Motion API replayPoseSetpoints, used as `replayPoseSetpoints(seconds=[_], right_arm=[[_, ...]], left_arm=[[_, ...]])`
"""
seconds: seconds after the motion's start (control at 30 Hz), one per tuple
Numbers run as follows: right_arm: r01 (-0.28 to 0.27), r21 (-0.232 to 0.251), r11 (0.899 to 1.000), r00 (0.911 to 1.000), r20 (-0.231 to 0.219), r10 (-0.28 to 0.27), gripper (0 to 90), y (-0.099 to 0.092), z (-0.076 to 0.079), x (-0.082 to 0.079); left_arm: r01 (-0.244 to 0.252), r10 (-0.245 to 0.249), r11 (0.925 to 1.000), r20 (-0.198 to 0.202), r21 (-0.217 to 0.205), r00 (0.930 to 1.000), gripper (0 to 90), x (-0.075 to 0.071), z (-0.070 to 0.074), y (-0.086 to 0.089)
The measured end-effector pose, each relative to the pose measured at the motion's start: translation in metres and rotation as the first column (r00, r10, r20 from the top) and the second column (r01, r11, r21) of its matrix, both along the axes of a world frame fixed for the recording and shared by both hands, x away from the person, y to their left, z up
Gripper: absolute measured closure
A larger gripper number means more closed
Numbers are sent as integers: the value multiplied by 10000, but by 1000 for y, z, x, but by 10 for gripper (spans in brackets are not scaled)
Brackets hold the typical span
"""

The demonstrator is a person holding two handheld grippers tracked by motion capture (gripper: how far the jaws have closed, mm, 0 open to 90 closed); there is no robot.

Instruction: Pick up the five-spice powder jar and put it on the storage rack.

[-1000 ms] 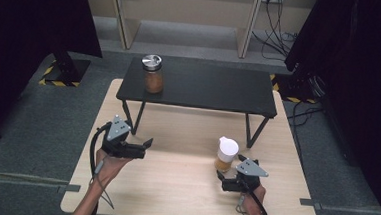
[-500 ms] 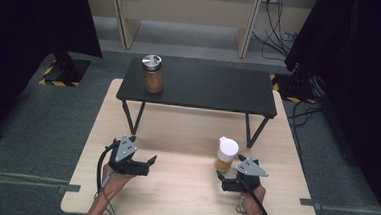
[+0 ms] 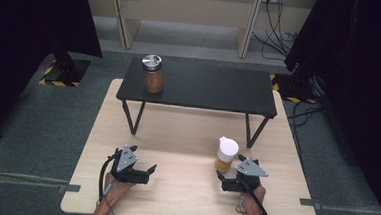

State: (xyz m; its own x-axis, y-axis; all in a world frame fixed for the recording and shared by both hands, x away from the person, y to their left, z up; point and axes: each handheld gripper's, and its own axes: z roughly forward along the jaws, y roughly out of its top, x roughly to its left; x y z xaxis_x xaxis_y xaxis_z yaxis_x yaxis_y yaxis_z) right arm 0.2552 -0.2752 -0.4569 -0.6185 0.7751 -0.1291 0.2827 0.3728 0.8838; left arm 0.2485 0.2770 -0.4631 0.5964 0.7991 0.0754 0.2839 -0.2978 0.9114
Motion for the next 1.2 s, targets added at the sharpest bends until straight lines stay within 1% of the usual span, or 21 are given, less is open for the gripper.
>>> replayPoseSetpoints(seconds=[0.1,0.17,0.2,0.3,0.33,0.4,0.67,1.2], right_arm=[[4,10,10000,10000,-3,-4,12,0,0,0],[-4,11,10000,10000,-3,4,12,0,0,0],[-6,5,10000,10000,-2,6,12,0,0,0],[-18,2,10000,10000,-1,18,12,0,0,0],[-12,4,10000,10000,2,12,12,0,0,0],[-23,-7,10000,10000,8,23,11,0,0,0],[-78,-78,9999,10000,51,78,12,1,0,0],[-13,-92,10000,10000,27,14,12,1,0,0]], left_arm=[[33,-34,10000,115,86,9999,12,-1,-4,1],[-4,4,10000,107,12,9999,12,0,-7,2],[-25,25,10000,100,70,9999,12,0,-7,2],[-25,25,10000,173,35,9998,11,-1,-8,4],[-13,13,10000,115,13,9999,11,0,-8,4],[3,-3,9999,-35,110,10000,5,2,-8,3],[73,-74,9997,11,217,10000,0,2,-8,2],[123,-123,9998,35,155,9999,0,2,-8,3]])
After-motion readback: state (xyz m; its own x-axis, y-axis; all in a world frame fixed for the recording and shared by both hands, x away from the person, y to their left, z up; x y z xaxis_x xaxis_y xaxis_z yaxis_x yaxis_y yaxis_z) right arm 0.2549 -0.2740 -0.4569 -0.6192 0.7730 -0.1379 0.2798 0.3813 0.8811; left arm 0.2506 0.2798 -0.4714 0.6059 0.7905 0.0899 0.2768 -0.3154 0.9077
